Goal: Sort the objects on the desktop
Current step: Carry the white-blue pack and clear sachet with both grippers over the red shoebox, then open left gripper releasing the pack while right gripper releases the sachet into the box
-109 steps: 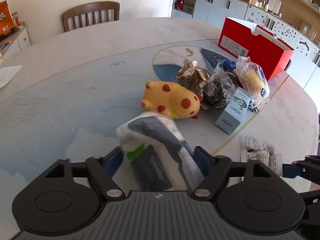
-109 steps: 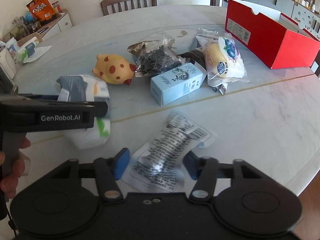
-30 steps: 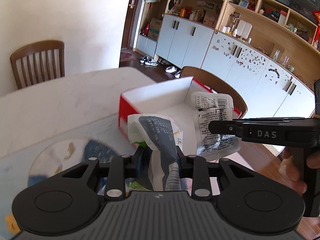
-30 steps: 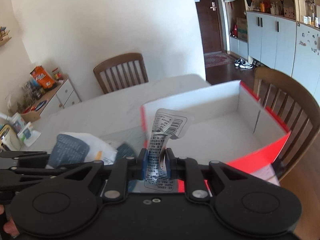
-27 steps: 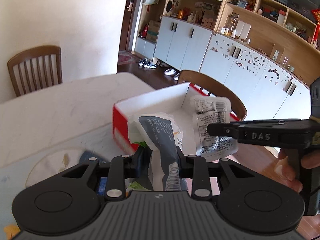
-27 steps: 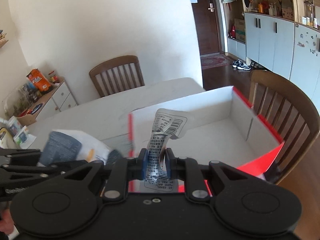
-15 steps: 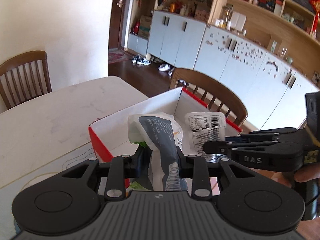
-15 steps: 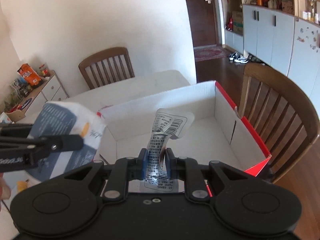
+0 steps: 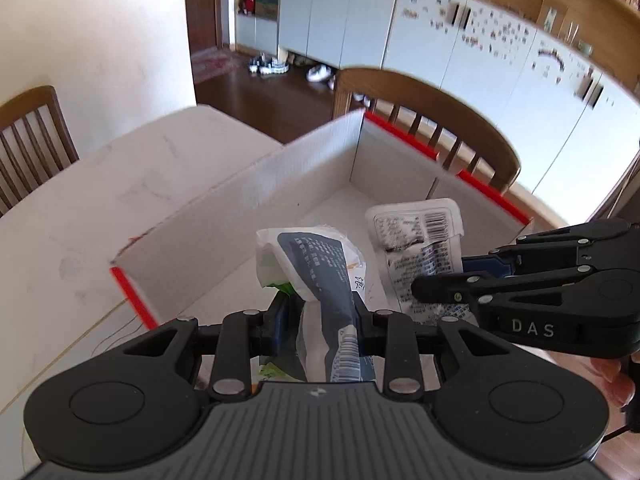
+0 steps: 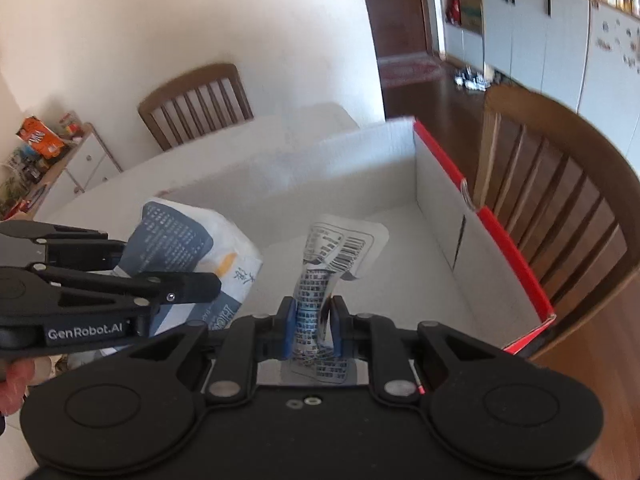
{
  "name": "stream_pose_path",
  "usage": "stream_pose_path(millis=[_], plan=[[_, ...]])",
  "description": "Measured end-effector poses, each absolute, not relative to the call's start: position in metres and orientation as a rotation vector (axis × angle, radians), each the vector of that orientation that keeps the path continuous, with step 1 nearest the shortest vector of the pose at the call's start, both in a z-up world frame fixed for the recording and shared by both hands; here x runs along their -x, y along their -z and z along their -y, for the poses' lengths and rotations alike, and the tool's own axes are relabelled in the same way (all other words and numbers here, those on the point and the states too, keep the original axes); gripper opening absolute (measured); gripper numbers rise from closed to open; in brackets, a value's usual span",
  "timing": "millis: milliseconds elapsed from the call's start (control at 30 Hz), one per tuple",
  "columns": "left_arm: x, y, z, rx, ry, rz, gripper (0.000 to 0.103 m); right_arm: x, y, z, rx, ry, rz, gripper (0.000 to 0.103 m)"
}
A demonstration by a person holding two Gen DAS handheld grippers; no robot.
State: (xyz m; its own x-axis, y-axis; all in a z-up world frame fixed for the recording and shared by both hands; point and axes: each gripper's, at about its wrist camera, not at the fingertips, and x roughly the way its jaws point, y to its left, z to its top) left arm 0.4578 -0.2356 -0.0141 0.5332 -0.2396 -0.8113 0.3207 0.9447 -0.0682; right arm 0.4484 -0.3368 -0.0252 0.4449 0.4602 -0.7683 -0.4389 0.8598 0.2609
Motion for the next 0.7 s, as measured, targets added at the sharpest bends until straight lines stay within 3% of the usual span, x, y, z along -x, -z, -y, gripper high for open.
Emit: stream_pose_path(millis=[700], plan=[[-0.502,0.071,0.256,-0.187,0.349,-1.194,0.029,-0.483,0.07,0.323,0.069,-0.498,-1.115,0.018]])
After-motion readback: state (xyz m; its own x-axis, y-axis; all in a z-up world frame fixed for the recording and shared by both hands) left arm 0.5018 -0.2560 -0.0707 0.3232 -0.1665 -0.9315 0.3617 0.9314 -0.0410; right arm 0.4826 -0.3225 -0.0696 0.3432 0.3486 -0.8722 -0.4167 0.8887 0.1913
